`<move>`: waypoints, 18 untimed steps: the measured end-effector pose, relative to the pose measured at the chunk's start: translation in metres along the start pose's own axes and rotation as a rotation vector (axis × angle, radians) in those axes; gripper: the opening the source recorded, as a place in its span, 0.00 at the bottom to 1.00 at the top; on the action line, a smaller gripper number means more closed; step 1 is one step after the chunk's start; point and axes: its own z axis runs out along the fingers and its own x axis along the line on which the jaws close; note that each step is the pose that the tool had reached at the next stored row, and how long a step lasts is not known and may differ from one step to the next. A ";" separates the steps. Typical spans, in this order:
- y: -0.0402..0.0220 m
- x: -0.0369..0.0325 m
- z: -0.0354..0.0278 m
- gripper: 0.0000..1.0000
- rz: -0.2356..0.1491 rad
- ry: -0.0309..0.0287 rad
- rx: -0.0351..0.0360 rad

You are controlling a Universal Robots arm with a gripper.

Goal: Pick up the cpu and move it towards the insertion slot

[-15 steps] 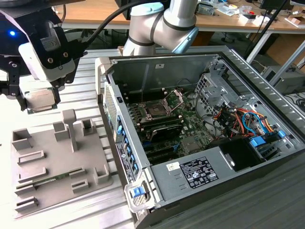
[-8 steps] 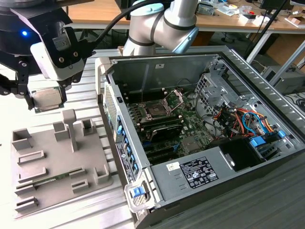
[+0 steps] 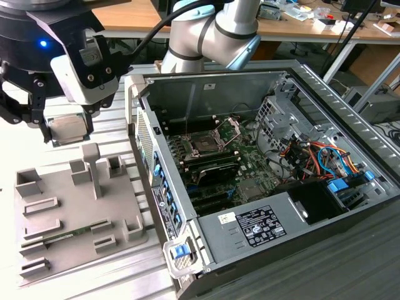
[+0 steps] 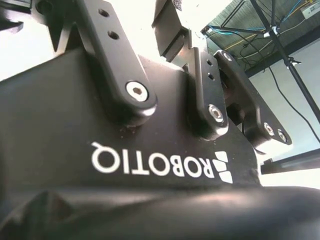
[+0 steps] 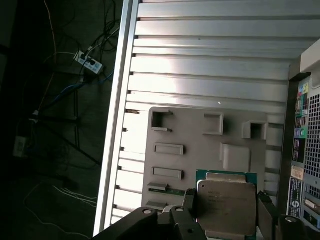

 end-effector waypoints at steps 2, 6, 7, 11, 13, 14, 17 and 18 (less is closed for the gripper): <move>-0.0002 -0.0015 0.0000 0.55 0.000 0.0001 0.0000; -0.0007 -0.0050 0.0000 0.55 0.000 0.0000 0.0000; -0.0008 -0.0064 0.0000 0.55 0.000 0.0001 0.0000; -0.0013 -0.0103 -0.0001 0.55 0.000 0.0002 0.0000; -0.0015 -0.0121 -0.0001 0.55 0.000 0.0002 0.0000; -0.0016 -0.0129 0.0000 0.55 0.000 0.0002 -0.0001; -0.0020 -0.0159 -0.0001 0.55 0.000 0.0003 -0.0001; -0.0021 -0.0167 -0.0001 0.55 0.000 0.0003 0.0000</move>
